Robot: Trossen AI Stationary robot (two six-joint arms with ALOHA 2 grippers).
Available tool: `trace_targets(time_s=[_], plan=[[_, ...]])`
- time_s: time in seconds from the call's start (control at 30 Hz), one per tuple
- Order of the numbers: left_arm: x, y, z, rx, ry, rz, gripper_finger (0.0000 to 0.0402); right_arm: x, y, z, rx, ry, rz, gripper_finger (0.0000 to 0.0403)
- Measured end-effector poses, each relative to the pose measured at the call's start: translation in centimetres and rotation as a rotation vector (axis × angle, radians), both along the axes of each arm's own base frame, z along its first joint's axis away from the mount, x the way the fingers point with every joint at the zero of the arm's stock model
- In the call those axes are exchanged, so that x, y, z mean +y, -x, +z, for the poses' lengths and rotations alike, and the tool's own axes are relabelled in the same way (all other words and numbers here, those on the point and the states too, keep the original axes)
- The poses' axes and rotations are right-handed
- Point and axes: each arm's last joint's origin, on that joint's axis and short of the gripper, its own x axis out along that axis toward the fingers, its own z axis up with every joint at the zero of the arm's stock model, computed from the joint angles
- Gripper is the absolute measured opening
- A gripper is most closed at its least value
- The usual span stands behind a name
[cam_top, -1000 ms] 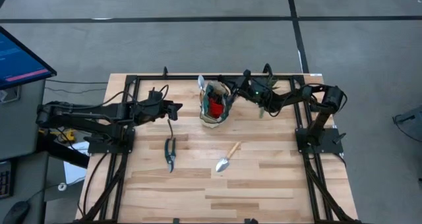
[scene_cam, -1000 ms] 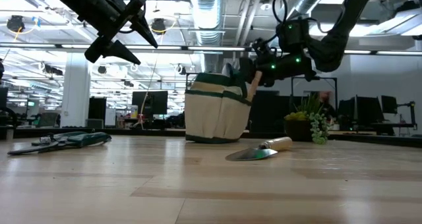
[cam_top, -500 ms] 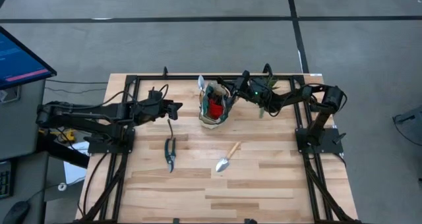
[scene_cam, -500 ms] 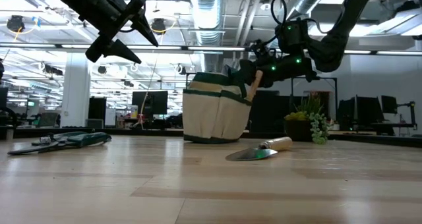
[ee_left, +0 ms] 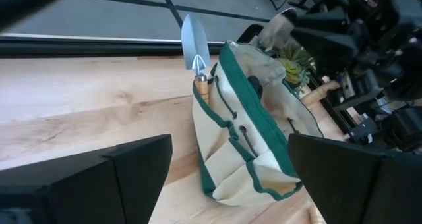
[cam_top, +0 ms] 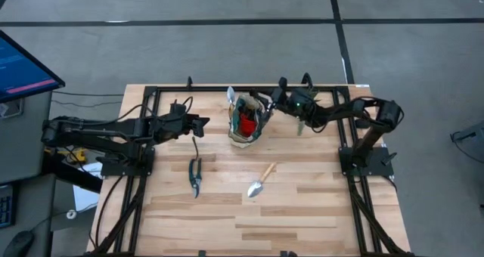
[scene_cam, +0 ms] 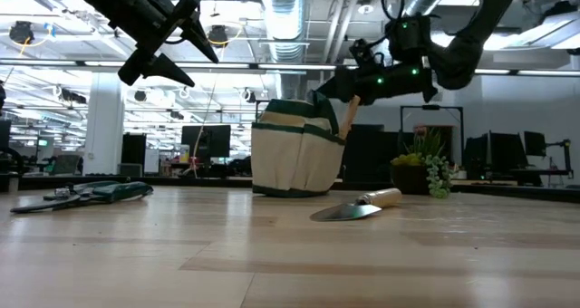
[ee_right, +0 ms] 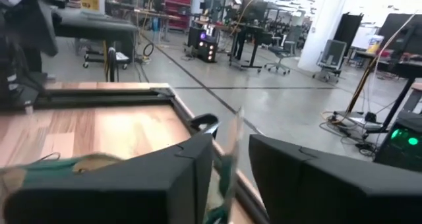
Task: Pick & Place Garden tools in Gardening bag
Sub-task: Put the brown trowel into the brown gardening bag
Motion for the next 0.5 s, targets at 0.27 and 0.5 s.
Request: trace_targets(time_s=[0.27, 0.5], plan=[[0.0, 0.0, 0.0, 0.0, 0.0, 0.0, 0.0294, 0.2, 1.5, 3.2, -0.046, 0.027, -0.019, 0.0143], [0.0, 0.0, 0.1, 0.007, -0.024, 0.01, 0.0294, 0.2, 1.6, 7.2, -0.098, 0.024, -0.05, 0.0135]])
